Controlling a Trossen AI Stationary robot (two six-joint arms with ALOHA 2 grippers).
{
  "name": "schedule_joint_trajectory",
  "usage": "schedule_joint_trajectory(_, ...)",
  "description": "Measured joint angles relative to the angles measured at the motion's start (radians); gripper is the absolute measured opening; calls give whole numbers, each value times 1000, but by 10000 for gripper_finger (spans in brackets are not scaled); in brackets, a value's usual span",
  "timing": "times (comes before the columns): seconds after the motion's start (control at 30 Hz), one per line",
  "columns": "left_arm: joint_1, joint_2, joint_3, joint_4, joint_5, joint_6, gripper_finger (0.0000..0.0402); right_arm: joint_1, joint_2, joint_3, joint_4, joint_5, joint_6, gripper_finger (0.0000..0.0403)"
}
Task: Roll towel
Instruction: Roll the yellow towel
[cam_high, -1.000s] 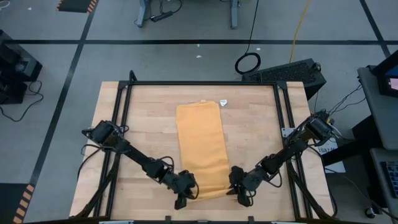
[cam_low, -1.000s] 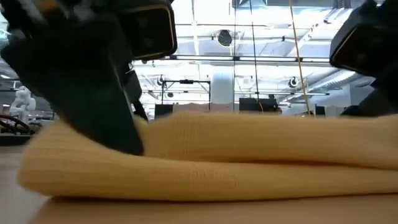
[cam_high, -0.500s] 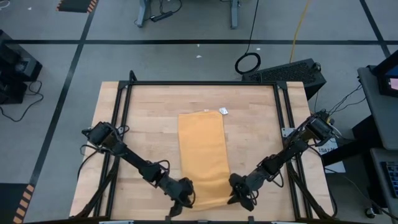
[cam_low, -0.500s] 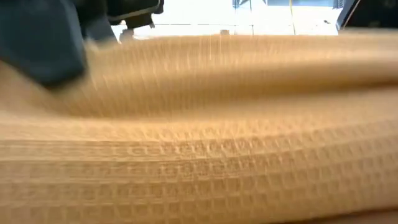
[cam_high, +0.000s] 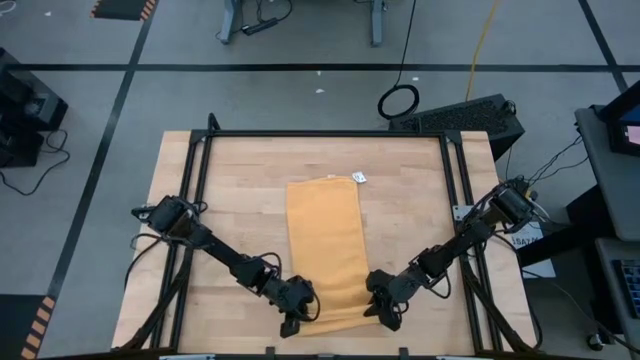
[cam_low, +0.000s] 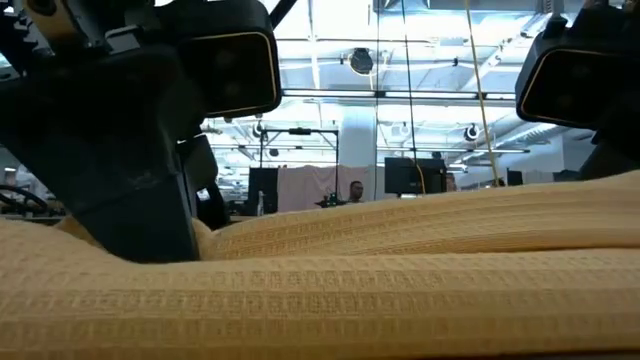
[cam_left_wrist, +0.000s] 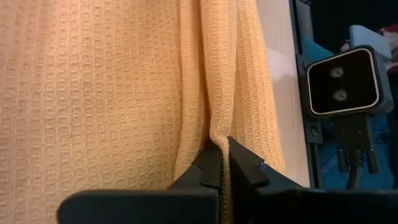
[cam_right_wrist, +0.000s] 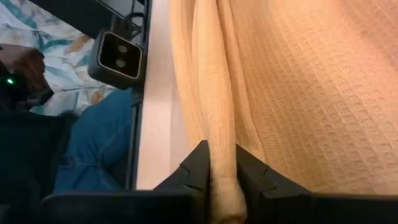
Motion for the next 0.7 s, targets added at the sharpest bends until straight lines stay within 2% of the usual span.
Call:
schedule_joint_trajectory(0.23,-1,0,0,-11,7,-55,8,3,0,-2,-25,6,-124,97)
schedule_joint_trajectory(0.43,-1,0,0,-11,6,-79,8,24,-8,-2,-54,14,-300,182)
schedule_joint_trajectory(0.57,0,0,0,-12,6,-79,8,35,-82,-2,-180,65,-332,240)
schedule_joint_trajectory(0.7,0,0,0,-13,6,-79,9,63,-216,-3,-375,176,-329,274)
